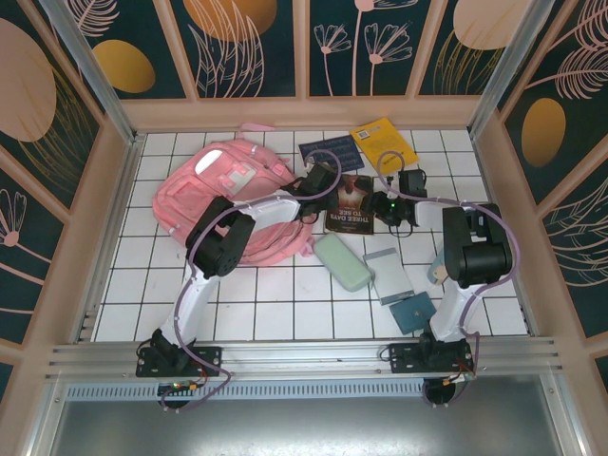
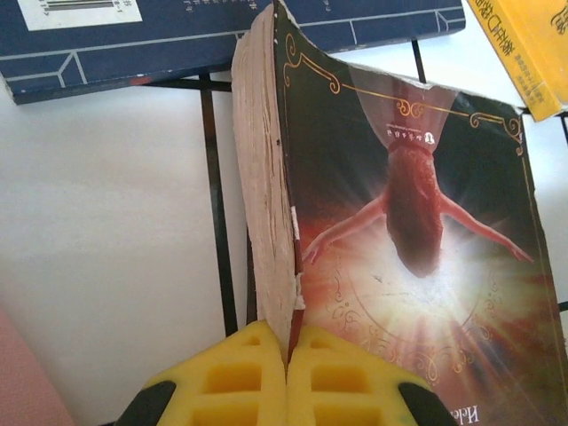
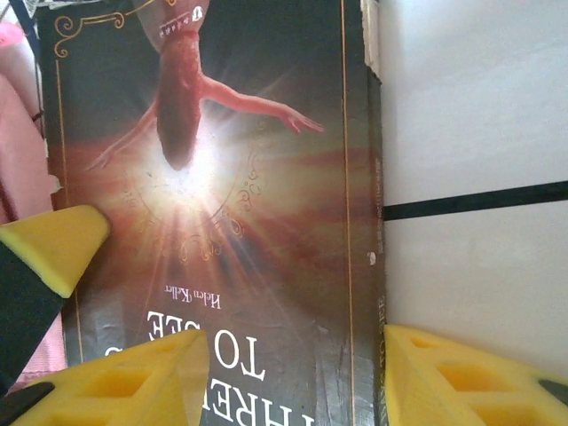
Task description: Pack the student bag
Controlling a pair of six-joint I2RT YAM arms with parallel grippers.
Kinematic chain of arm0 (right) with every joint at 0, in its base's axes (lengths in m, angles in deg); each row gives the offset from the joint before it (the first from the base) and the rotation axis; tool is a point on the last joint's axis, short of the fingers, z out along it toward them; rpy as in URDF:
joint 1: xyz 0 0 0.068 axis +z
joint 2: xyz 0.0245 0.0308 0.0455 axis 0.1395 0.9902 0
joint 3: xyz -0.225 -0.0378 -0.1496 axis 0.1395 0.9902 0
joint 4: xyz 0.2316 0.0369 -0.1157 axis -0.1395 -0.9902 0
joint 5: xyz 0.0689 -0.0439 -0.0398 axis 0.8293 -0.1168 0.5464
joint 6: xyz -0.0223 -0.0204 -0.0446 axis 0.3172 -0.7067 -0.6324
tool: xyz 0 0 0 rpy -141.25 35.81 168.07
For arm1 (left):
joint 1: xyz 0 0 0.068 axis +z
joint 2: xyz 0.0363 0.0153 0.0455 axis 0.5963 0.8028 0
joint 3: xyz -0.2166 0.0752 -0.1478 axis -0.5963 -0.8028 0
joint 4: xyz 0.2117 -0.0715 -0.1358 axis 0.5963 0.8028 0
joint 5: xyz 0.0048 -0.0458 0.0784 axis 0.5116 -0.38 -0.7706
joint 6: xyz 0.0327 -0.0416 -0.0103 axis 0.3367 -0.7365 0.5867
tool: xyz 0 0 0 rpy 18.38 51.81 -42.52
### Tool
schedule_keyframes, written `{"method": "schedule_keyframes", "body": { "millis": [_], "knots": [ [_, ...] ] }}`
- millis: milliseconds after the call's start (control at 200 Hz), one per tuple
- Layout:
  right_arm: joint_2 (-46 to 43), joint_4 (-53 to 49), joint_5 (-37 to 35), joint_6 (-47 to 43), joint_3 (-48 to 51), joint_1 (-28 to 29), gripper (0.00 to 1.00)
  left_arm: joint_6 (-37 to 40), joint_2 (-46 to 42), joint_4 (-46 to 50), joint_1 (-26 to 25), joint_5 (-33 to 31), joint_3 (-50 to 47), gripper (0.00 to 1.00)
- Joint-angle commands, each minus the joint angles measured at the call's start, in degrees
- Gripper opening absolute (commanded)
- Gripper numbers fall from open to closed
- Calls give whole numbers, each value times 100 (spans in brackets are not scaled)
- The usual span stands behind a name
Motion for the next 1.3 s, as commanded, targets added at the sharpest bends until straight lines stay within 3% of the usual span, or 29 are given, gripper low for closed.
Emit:
{"method": "schedule_keyframes", "body": {
  "millis": [0, 335, 606, 846, 1026, 1296],
  "knots": [
    [-75, 964, 1548, 283, 2, 243, 53, -278, 15, -525, -117, 1072, -384, 0],
    [-220, 1198, 1731, 555, 26, 247, 53, -938, -206, -2045, 121, 2249, -1208, 0],
    [230, 1182, 1764, 594, -36, 325, 53, -1187, -144, -2414, 123, 2654, -1269, 0],
    [383, 1386, 1958, 621, 65, 428, 49, -1226, -38, -2422, 129, 2697, -1265, 0],
    [23, 2066, 2380, 902, 291, 423, 42, -1133, 24, -2233, 125, 2596, -1197, 0],
    [-330, 2531, 2673, 1078, 427, 444, 42, -1200, 174, -2224, 127, 2682, -1123, 0]
  ]
}}
